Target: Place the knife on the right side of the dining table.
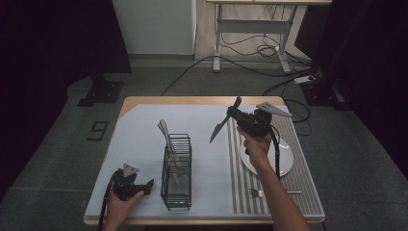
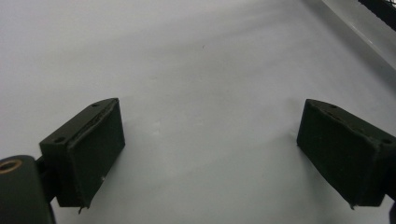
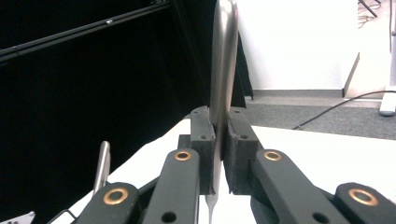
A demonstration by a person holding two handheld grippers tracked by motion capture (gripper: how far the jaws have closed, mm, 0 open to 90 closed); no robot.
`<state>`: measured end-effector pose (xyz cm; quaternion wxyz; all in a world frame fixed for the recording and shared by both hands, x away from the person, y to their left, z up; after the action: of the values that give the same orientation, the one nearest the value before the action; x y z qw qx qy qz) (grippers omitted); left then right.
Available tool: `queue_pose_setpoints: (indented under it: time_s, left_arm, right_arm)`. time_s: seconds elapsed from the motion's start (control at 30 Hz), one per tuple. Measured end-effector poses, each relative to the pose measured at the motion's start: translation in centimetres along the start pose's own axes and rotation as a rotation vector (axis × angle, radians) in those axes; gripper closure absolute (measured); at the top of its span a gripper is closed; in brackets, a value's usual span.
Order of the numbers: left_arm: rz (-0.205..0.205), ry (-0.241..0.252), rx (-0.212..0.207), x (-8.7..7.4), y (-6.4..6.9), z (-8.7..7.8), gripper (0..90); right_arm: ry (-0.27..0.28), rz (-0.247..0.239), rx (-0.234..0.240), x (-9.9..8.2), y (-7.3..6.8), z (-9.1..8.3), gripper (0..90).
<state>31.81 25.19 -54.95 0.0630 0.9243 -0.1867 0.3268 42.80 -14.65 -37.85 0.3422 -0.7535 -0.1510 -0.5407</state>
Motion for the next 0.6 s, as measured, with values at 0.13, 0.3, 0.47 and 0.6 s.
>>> queue_pose_setpoints:
  time_s: [0.13,0.3,0.47,0.6]
  left_arm:
    - [0.0,0.0,0.0,0.0,0.0,0.0,7.1]
    - [0.0,0.0,0.0,0.0,0.0,0.0,7.1]
    - [-0.002,0.0,-0.001,0.0,0.0,0.0,7.1]
    - [0.0,0.0,-0.001,0.0,0.0,0.0,7.1]
  right_arm:
    - [-0.004,0.006,-0.014,-0.2,0.6,0.0,83.6]
    - [-0.008,0.01,-0.038,-0.3,1.4,0.1,83.6]
    - [0.0,0.001,-0.059,-0.3,1.9,0.1,83.6]
    - [0.003,-0.006,-0.084,-0.2,2.5,0.3,83.5]
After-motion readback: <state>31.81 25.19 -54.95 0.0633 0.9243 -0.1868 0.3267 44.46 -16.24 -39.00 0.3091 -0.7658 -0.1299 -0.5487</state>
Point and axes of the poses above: each handheld gripper's, and its own axes: z roughly forward along the jaws, x roughly out of its top, y roughly to its right, the point moved 3 cm from there along z, roughly forward along the jaws, and after that the axes turned 4 degrees about -y, right-handed, at the moved point
